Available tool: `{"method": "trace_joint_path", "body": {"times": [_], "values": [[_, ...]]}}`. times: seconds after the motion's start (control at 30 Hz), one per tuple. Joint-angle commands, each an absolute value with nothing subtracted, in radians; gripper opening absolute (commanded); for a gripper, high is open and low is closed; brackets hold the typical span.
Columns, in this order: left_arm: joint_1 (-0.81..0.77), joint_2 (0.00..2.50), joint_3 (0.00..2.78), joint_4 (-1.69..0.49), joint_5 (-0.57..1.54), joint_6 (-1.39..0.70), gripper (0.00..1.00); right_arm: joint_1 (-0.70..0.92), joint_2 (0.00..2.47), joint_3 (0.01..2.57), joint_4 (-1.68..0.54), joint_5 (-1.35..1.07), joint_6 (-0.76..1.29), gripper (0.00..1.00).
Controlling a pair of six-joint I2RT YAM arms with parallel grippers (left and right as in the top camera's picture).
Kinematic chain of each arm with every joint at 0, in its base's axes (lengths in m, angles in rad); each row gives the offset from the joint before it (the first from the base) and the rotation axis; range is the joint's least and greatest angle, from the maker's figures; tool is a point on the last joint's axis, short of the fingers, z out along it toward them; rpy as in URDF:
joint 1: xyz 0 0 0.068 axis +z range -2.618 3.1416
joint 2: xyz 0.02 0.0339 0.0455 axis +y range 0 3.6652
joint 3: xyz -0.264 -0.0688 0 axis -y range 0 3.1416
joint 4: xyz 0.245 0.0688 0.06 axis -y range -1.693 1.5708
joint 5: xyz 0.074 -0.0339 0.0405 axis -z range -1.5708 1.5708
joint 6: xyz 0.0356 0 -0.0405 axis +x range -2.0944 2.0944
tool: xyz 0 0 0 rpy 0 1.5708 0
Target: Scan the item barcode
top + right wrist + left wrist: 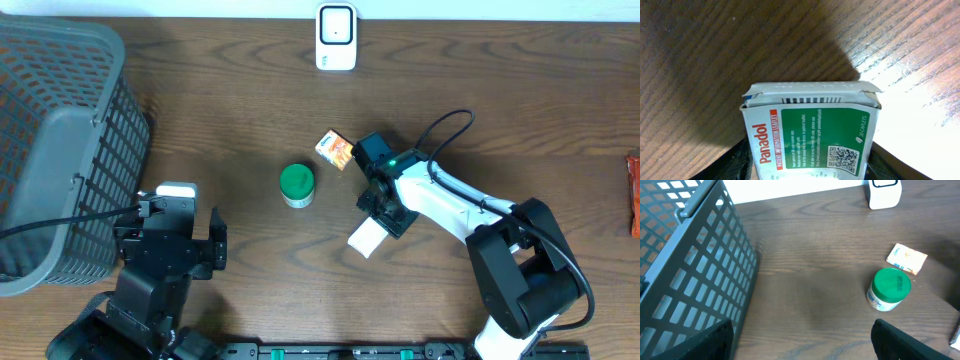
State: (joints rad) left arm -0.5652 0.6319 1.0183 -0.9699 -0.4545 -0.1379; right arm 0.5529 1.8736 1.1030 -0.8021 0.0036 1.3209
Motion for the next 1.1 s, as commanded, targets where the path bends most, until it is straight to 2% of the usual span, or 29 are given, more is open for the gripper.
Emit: {"method": "trace_joint_path", "body": {"times": [0.0, 0.6, 1.07], "values": [[-0.568, 0.628, 1.016, -0.972, -0.464, -0.144, 0.88, 0.551, 1.954, 1.031, -0.823, -0.033, 1.331, 0.58], [-0.568, 0.628, 1.016, -0.972, -0.464, -0.144, 0.88, 0.55, 1.954, 1.113, -0.978, -0.06, 1.458, 0.41], [-0.568, 0.628, 1.016, -0.972, -0.464, -0.144, 0.88, 0.55, 1.954, 1.334, -1.295, 0.07, 1.713, 0.45]]}}
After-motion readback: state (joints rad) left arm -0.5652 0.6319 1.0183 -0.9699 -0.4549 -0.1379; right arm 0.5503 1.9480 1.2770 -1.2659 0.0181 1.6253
